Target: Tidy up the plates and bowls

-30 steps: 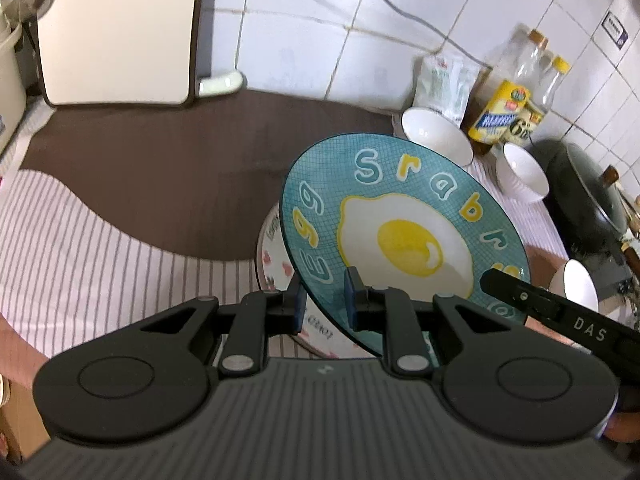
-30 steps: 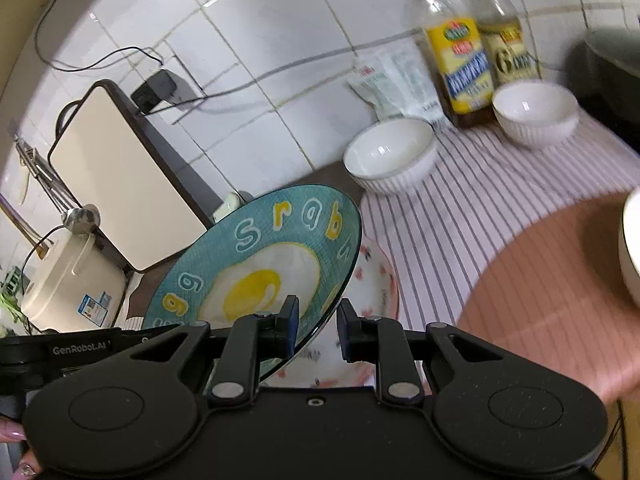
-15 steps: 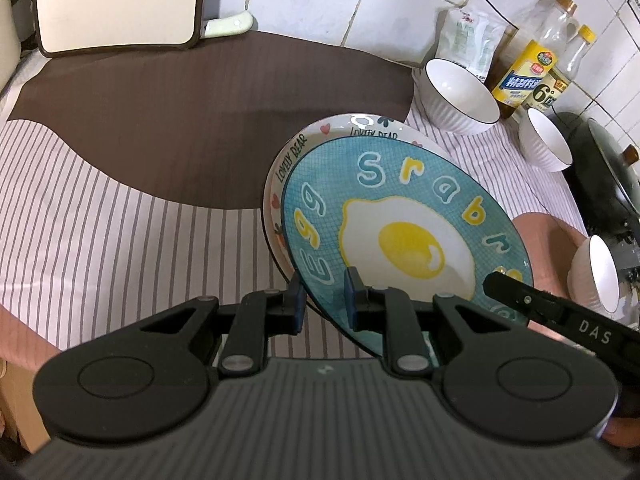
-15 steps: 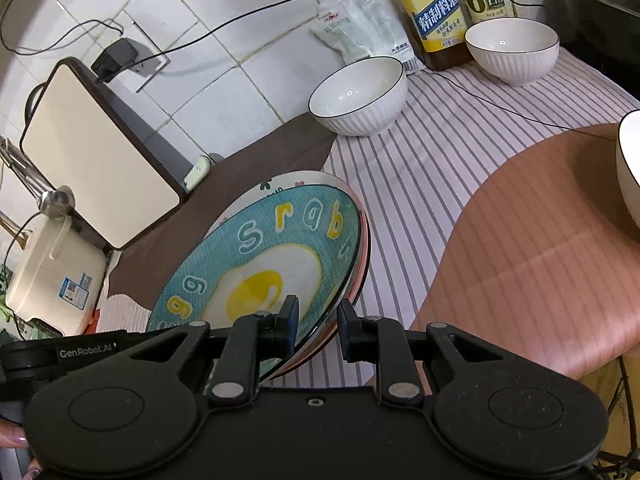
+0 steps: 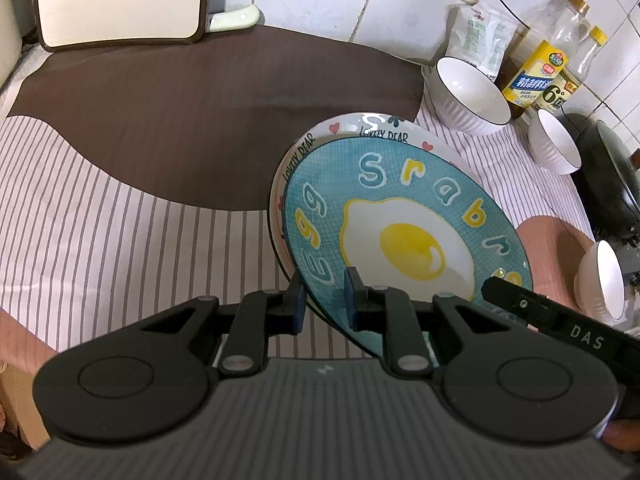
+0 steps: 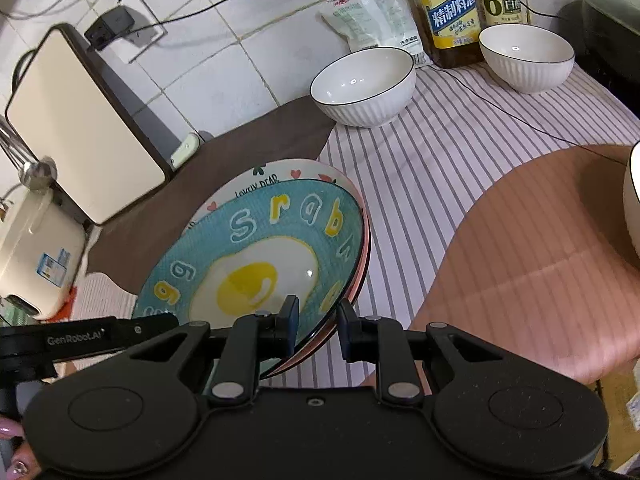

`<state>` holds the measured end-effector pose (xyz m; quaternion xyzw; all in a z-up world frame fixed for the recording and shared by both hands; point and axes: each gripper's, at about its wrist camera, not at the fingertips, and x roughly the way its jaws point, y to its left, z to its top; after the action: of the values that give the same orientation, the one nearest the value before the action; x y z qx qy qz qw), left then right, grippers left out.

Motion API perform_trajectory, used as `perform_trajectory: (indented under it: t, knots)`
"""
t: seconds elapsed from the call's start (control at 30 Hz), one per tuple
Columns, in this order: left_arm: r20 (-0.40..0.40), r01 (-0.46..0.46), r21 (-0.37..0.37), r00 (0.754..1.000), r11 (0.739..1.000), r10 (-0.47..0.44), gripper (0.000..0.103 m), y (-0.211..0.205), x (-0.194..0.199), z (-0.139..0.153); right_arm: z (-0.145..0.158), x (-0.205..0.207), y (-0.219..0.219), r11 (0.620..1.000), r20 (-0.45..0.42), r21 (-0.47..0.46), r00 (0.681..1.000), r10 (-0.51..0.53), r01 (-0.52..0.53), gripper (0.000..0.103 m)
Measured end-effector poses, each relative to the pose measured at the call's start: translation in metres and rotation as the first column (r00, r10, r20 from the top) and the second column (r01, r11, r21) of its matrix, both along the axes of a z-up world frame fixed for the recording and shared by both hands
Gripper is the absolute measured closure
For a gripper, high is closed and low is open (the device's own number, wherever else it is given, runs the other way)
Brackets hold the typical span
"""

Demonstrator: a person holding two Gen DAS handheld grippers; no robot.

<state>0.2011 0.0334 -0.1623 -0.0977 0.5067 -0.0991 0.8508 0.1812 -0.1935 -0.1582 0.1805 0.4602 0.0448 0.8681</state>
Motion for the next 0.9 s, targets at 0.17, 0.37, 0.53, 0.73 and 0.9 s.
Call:
perform_trajectory:
  t: [0.17, 0.37, 0.53, 0.73, 0.9]
  knots:
    - [-0.005, -0.001, 0.019, 1.000, 1.000, 0.001, 0.085, -0.003, 0.002, -0.001, 0.001, 0.003, 0.009, 0.996, -0.011, -0.081, 1.000, 0.020, -0.021, 0.079]
    - [-0.069, -0.022, 0.036, 0.997, 0.999, 0.024, 0.083, -0.006, 0.008, -0.008, -0.003, 0.005, 0.021, 0.983, -0.032, -0.176, 0.998, 0.052, -0.057, 0.075]
    - [-0.066, -0.033, 0.052, 0.997, 0.998, 0.037, 0.083, -0.009, 0.009, -0.008, -0.005, 0.006, 0.019, 0.980, -0.013, -0.187, 0.998, 0.068, -0.069, 0.074]
    - [-0.052, -0.042, 0.106, 0.998, 0.993, 0.048, 0.082, -0.015, 0.013, -0.006, -0.007, 0.006, 0.029, 0.949, 0.017, -0.282, 0.988, 0.152, -0.141, 0.067]
    - [-0.045, -0.042, 0.151, 0.998, 0.988, 0.049, 0.082, -0.017, 0.018, -0.006, -0.009, 0.010, 0.028, 0.947, 0.025, -0.290, 0.988, 0.154, -0.140, 0.064]
